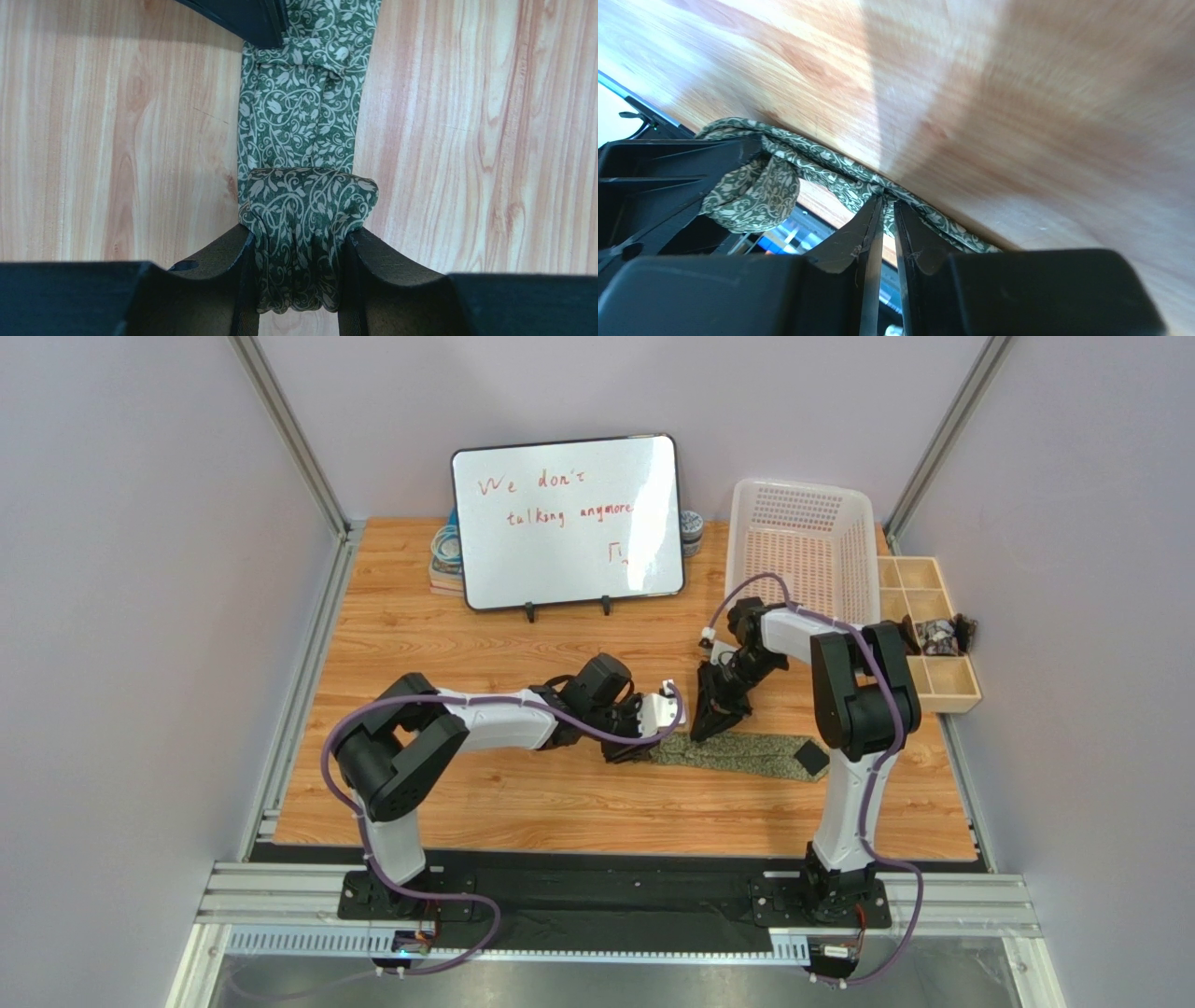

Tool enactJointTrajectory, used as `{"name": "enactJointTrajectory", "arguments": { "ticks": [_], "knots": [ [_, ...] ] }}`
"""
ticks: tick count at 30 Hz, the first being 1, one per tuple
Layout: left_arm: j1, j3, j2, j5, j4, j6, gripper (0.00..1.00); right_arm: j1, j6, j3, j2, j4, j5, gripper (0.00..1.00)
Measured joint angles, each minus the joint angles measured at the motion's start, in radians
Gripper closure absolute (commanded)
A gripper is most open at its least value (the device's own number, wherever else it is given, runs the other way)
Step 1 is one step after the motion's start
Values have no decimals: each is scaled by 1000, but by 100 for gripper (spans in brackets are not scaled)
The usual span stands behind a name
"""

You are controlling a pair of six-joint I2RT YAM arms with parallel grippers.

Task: Roll the ties
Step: Roll the tie at the center of the board.

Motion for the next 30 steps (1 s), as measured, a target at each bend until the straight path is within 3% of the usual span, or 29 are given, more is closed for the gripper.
{"name": "enactJointTrajectory", "arguments": {
  "ticks": [5, 7, 11, 14, 25, 30],
  "knots": [
    [-2, 6, -3, -7, -31, 3, 82, 6, 12, -6, 0, -26, 14, 80],
    [-3, 16, 4, -10, -43, 6, 81, 6, 11, -2, 0, -29, 14, 76],
    [-2, 43, 27, -16, -56, 16, 76, 6, 2, 3, -15, -26, -7, 55],
    [-2, 49, 31, -23, -58, 23, 74, 6, -3, 0, -52, -2, -62, 53],
    [-2, 51, 34, -22, -58, 30, 68, 60, 98, -124, -129, 146, -286, 53],
    [-2, 51, 34, -22, -58, 29, 66, 100, 146, -148, -129, 235, -311, 65]
  ]
}}
